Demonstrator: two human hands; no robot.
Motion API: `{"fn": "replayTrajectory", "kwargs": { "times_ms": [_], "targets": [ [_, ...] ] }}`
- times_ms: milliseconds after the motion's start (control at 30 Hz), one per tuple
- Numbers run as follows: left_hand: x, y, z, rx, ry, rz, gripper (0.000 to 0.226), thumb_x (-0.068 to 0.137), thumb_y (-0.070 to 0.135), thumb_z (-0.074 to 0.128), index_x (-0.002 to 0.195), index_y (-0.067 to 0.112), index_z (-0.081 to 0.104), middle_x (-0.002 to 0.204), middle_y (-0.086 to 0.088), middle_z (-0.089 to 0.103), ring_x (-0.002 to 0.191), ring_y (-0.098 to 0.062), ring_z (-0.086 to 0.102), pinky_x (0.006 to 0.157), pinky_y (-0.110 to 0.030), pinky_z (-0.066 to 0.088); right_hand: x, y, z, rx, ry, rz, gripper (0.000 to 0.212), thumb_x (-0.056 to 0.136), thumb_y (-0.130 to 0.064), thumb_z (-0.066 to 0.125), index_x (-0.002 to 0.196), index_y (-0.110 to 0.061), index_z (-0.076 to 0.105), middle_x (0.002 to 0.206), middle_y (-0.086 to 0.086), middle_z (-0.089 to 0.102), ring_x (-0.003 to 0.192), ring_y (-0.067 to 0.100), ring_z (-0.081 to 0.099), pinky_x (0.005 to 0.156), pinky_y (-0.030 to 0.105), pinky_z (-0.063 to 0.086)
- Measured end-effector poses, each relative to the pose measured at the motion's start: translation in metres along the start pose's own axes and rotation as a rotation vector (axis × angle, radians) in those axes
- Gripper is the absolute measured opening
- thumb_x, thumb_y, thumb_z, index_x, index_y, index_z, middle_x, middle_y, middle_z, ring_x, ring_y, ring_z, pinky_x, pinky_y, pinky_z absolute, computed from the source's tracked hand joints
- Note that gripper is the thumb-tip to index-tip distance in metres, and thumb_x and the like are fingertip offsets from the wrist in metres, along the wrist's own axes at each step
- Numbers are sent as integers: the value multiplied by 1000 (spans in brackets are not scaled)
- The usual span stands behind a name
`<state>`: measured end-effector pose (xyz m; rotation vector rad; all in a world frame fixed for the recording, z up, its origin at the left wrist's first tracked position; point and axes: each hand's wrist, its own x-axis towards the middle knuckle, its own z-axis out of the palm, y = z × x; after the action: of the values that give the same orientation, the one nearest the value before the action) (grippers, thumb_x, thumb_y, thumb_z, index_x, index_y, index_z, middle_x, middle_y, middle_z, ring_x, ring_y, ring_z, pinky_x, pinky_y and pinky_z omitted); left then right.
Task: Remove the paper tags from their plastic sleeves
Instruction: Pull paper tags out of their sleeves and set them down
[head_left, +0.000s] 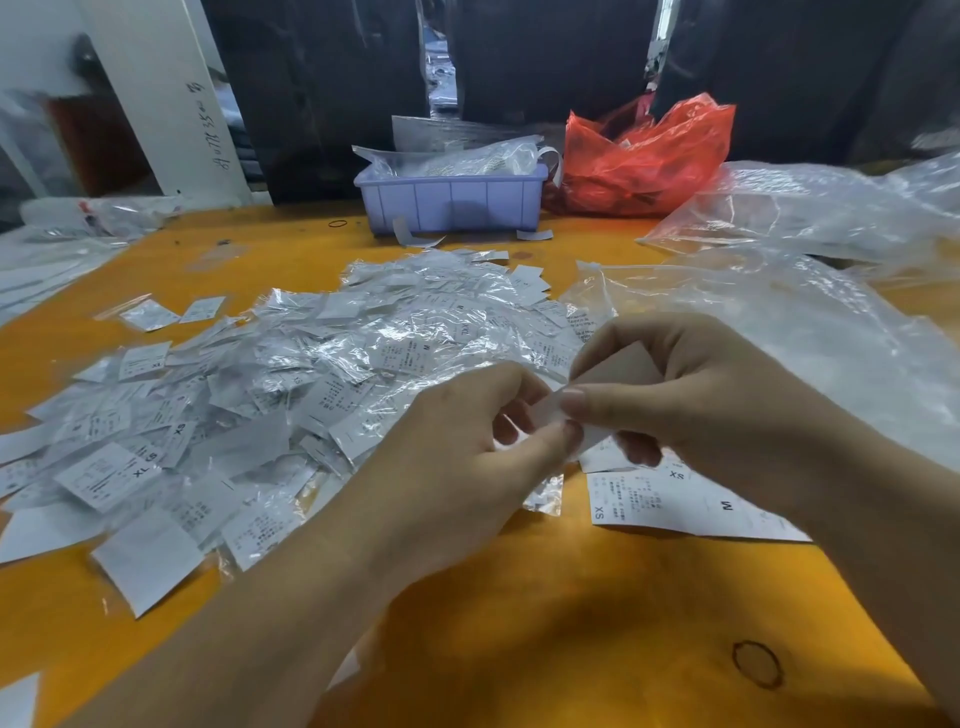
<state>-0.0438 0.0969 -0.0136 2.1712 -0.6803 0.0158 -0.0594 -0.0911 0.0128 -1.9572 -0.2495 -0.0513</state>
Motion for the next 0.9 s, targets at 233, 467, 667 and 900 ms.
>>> {"fn": "replayTrajectory", "kwargs": {
  "times_ms": [233, 467, 667, 900],
  "targets": [
    [-2, -1, -3, 2, 77, 14, 14, 93, 29, 60, 80, 29, 64, 66, 1, 59, 55, -15, 52, 48, -30, 37, -1, 2, 3, -133, 18, -52, 23, 82, -36, 65, 86, -14, 70, 70, 6, 67, 60, 17, 65, 57, 35, 54],
    [-1, -3, -2, 11, 70, -17, 14, 91, 24, 61, 85, 36, 65, 69, 11, 63, 52, -7, 53, 45, -20, 36, -4, -1, -5, -490, 158, -80, 32, 78, -55, 56, 76, -25, 67, 63, -8, 58, 60, 3, 55, 51, 19, 42],
    [-1, -3, -3, -36, 76, -25, 17, 94, 26, 58, 87, 40, 63, 67, 4, 65, 50, -18, 53, 41, -24, 36, -2, 9, -21, -759, 195, 111, 6, 89, -29, 65, 94, -29, 62, 86, -11, 60, 74, 6, 58, 61, 24, 45],
    [-2, -2, -2, -74, 122, -18, 19, 96, 24, 57, 90, 38, 70, 59, 6, 64, 41, -7, 49, 37, -17, 34, -1, 7, -26, -925, 289, 194, 29, 88, -40, 61, 114, -26, 59, 110, -6, 51, 112, 18, 44, 81, 32, 36]
  ]
}}
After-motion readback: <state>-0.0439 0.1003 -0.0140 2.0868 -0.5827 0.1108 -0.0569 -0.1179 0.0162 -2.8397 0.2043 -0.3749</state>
